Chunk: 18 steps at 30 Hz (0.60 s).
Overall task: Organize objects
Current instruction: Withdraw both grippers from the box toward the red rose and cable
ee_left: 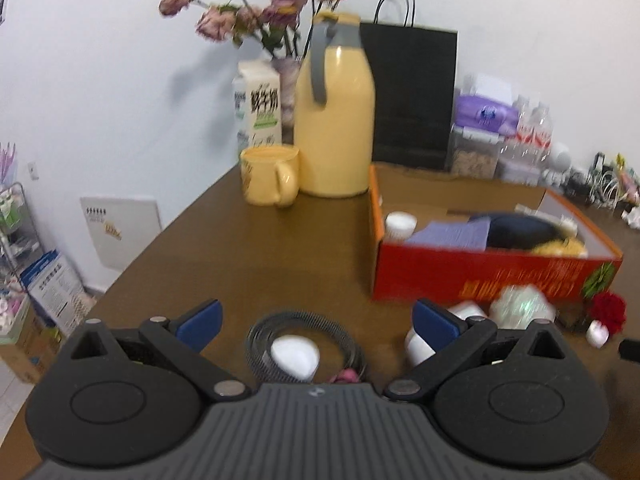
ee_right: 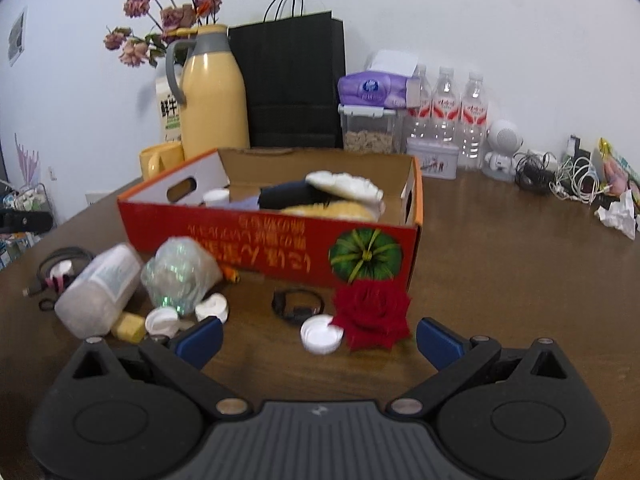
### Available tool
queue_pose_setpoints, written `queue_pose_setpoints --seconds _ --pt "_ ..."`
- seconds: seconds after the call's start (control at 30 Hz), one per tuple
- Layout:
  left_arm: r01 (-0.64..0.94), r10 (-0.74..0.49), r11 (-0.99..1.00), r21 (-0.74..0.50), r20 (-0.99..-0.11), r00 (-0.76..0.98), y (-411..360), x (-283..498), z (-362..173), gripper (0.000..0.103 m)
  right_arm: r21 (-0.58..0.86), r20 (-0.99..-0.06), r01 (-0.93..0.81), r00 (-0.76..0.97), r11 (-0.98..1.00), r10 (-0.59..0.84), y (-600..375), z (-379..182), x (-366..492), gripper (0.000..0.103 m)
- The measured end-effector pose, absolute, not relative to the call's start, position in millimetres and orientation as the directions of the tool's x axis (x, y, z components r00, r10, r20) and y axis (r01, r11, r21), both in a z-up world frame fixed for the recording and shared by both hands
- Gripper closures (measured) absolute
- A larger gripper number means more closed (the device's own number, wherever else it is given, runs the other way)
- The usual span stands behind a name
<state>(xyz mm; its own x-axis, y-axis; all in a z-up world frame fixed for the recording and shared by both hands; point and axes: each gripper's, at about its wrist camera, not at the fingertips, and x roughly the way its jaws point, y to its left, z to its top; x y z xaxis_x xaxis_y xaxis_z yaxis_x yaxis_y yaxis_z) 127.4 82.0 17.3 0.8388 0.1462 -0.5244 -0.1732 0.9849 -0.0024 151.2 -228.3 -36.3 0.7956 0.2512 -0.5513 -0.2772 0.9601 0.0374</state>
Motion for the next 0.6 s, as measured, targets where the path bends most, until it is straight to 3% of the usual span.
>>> queue_pose_setpoints --seconds 0.6 --pt "-0.157 0.203 0.979 0.128 -0.648 0.734 83 169 -32 0.000 0.029 -0.602 -0.257 0.767 0.966 0.222 -223 -50 155 0.000"
